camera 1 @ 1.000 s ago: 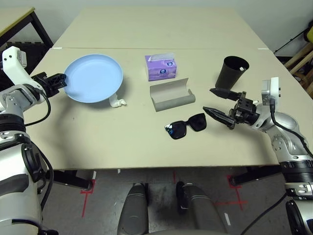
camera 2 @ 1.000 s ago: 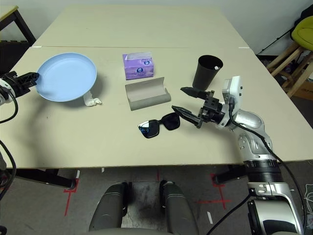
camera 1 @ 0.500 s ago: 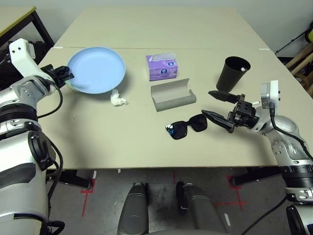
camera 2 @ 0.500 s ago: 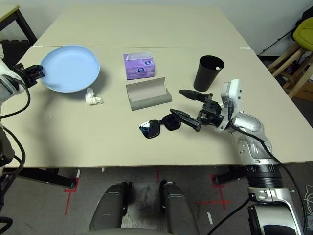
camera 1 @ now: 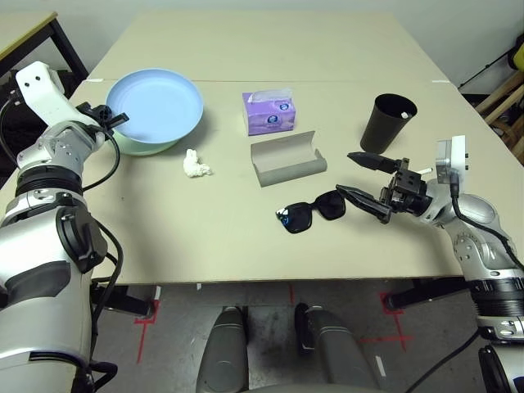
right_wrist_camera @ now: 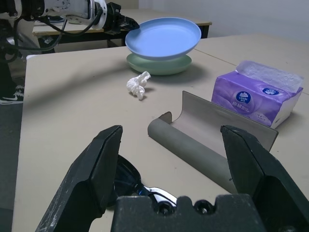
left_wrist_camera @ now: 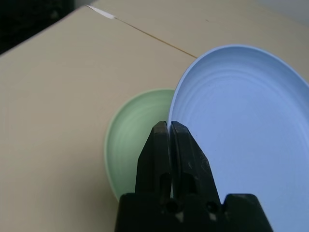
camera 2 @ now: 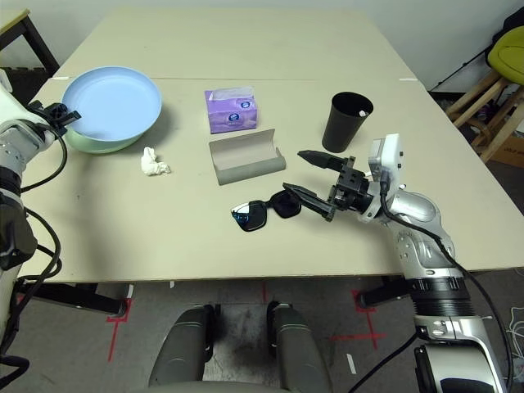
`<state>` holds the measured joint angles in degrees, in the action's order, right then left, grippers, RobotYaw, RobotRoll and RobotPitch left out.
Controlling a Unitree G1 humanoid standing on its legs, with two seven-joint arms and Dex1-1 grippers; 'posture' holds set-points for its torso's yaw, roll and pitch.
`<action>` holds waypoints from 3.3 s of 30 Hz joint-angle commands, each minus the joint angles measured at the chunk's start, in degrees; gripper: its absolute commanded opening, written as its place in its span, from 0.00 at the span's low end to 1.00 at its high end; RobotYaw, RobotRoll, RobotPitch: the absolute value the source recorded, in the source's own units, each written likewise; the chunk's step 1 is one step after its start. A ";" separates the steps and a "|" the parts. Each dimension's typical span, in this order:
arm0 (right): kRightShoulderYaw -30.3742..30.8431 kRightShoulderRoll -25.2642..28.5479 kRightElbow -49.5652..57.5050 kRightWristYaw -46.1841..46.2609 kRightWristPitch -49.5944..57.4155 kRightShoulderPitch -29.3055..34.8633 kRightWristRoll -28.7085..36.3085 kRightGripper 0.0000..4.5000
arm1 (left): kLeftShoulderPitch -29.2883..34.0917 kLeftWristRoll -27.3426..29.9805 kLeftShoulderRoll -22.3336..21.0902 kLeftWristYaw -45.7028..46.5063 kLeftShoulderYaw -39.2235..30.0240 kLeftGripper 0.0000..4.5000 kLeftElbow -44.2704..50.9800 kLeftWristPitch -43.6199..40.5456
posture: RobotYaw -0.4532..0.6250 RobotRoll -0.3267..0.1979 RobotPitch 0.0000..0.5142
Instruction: Organize and tidy the items on the table.
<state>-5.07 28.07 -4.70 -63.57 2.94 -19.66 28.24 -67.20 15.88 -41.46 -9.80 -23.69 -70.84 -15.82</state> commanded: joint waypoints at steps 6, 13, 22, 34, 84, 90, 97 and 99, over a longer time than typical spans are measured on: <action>0.44 0.02 1.10 0.10 0.51 0.55 0.05 1.00 | -0.46 -0.21 -0.15 6.27 -1.48 0.01 -1.36 2.74 | 0.54 0.62 0.30; 0.60 -0.06 1.22 0.04 0.49 0.53 0.03 1.00 | -0.45 -0.42 -0.05 8.37 -1.56 0.01 -1.45 3.44 | 0.54 0.62 0.30; 0.70 0.03 1.45 0.02 0.53 0.66 -0.05 1.00 | -0.45 -1.20 0.08 7.96 -0.67 0.01 -1.55 3.30 | 0.54 0.62 0.30; 0.75 0.05 1.22 -0.26 0.45 0.34 0.00 1.00 | -1.04 -1.23 0.43 7.31 -0.24 1.00 -1.18 3.31 | 0.55 0.62 0.30; -0.02 1.60 1.34 -0.25 0.39 0.52 -0.21 1.00 | 17.05 -10.43 -3.20 -60.67 21.19 1.00 17.15 11.41 | 0.53 0.62 0.29; -0.10 1.71 1.49 -0.14 0.43 0.76 -0.19 1.00 | 15.64 -10.02 -1.83 -58.68 20.55 1.00 15.68 9.34 | 0.53 0.62 0.29; 0.08 1.65 1.22 -0.23 0.44 0.33 -0.24 1.00 | 15.97 -9.45 0.48 -58.68 20.20 1.00 14.47 9.97 | 0.53 0.62 0.29; 0.13 1.68 1.18 -0.29 0.46 0.23 -0.27 1.00 | 15.95 -9.91 0.77 -59.09 20.56 1.00 14.28 11.02 | 0.53 0.62 0.29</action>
<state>-5.02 29.02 -4.32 -63.63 3.09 -19.49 28.09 -51.13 6.05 -40.97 -68.07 -3.43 -55.38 -5.72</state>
